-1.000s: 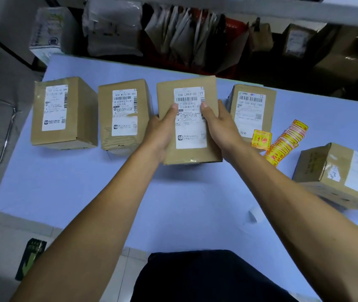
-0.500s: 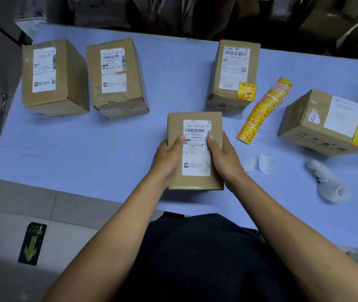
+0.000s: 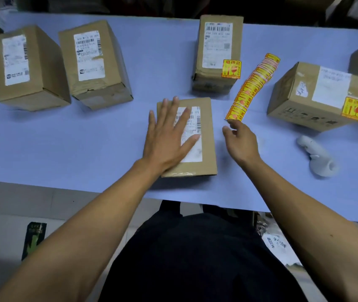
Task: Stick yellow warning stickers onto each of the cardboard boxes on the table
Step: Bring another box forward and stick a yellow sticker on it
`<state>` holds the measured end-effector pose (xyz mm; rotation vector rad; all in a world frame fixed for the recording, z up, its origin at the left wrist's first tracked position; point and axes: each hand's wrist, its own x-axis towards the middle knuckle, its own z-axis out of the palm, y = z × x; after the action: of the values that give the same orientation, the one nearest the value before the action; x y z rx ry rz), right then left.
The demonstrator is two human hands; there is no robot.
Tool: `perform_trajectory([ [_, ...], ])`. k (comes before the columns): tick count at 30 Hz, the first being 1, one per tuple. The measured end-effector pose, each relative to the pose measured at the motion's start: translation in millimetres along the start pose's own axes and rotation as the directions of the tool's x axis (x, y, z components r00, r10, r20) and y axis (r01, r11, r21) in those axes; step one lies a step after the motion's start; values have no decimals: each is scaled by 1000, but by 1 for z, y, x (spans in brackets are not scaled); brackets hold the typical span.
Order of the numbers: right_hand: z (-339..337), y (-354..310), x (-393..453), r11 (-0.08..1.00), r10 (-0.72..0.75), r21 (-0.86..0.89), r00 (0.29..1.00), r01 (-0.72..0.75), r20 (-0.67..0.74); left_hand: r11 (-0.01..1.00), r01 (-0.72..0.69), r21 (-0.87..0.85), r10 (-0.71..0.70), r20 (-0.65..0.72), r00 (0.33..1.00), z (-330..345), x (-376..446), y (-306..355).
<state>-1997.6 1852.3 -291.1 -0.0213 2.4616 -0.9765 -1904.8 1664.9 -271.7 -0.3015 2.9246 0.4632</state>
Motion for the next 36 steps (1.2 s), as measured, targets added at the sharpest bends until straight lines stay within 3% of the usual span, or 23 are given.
perform_trajectory([
  [3,-10,19,18,960,-112,-260,994,107,-4,990,-121,77,114,96,989,3,12,1],
  [9,-5,24,50,838,-241,-504,971,209,1,988,-108,111,101,61,993,8,13,-1],
  [22,-9,31,50,635,-420,-710,907,305,14,993,-88,81,85,45,995,7,13,0],
  [26,-8,27,51,648,-423,-695,906,310,10,993,-84,78,81,48,996,7,13,1],
  [33,-5,28,44,779,-400,-529,917,337,-5,995,-81,50,80,36,996,6,12,0],
  [36,-11,13,38,903,-333,-329,935,277,-126,996,-86,27,85,40,996,1,12,3],
])
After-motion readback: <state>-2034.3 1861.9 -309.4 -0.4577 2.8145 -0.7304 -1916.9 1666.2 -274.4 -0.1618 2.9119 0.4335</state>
